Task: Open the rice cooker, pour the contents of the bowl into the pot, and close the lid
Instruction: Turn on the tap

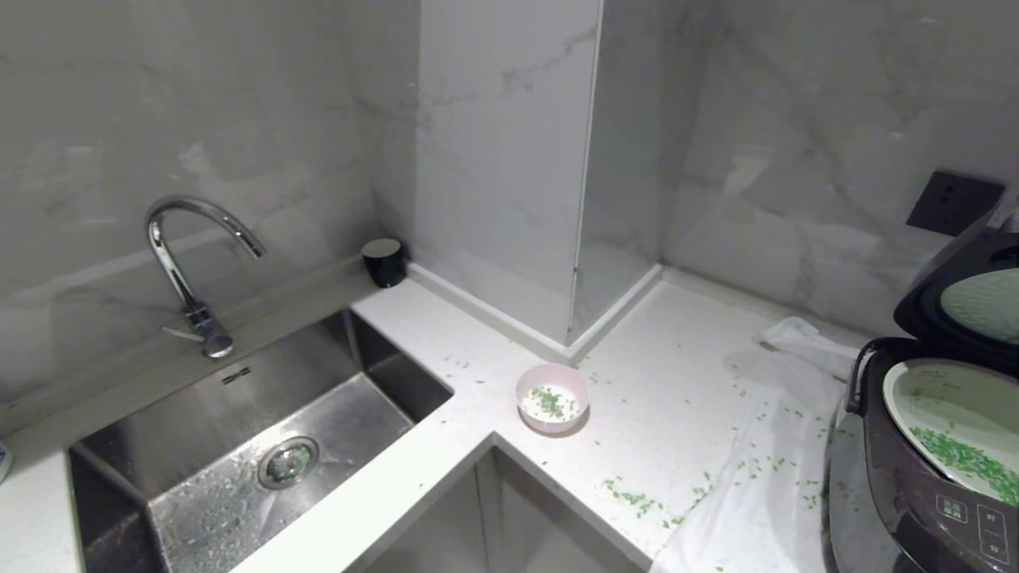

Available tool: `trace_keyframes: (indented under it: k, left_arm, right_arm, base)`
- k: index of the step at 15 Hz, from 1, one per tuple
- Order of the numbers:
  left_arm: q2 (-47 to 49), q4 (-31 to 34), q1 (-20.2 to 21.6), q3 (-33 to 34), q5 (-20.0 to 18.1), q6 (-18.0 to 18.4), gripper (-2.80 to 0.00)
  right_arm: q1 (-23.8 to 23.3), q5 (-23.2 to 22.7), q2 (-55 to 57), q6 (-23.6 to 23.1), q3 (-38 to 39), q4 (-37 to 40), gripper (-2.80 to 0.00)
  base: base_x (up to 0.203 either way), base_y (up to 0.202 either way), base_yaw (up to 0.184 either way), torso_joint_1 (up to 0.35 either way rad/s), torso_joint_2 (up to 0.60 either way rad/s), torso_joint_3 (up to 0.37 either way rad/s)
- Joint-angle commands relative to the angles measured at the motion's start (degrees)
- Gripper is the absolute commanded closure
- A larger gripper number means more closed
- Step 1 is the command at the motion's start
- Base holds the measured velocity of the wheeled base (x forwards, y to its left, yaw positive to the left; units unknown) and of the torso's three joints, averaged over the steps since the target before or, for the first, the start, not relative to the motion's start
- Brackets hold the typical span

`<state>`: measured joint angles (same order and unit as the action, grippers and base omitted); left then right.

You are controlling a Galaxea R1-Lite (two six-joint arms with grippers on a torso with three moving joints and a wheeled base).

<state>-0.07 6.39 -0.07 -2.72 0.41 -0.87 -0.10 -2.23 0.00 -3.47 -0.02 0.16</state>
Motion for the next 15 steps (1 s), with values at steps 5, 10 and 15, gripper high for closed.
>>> trace_keyframes:
  k: [5,10,15]
  left_arm:
    - [-0.1,0.03,-0.1,-0.01,0.02,-0.01,0.0]
    - [-0.1,0.03,-0.03,-0.01,0.02,-0.01,0.0]
    - [-0.1,0.03,-0.03,-0.01,0.02,-0.01,0.0]
  right_arm:
    - [0.01,-0.05,0.0,0.22,0.11,-0.16,0.0]
    - [0.01,-0.14,-0.01,0.05,0.11,-0.08,0.0]
    - [0.01,-0.05,0.0,0.13,0.11,-0.16,0.0]
  base:
    - [0.122,0.0,0.0,0.001,0.0,0.002]
    - [0.095,0.0,0.001,0.0,0.0,0.001]
    - [0.0,0.0,0.0,0.0,0.0,0.0]
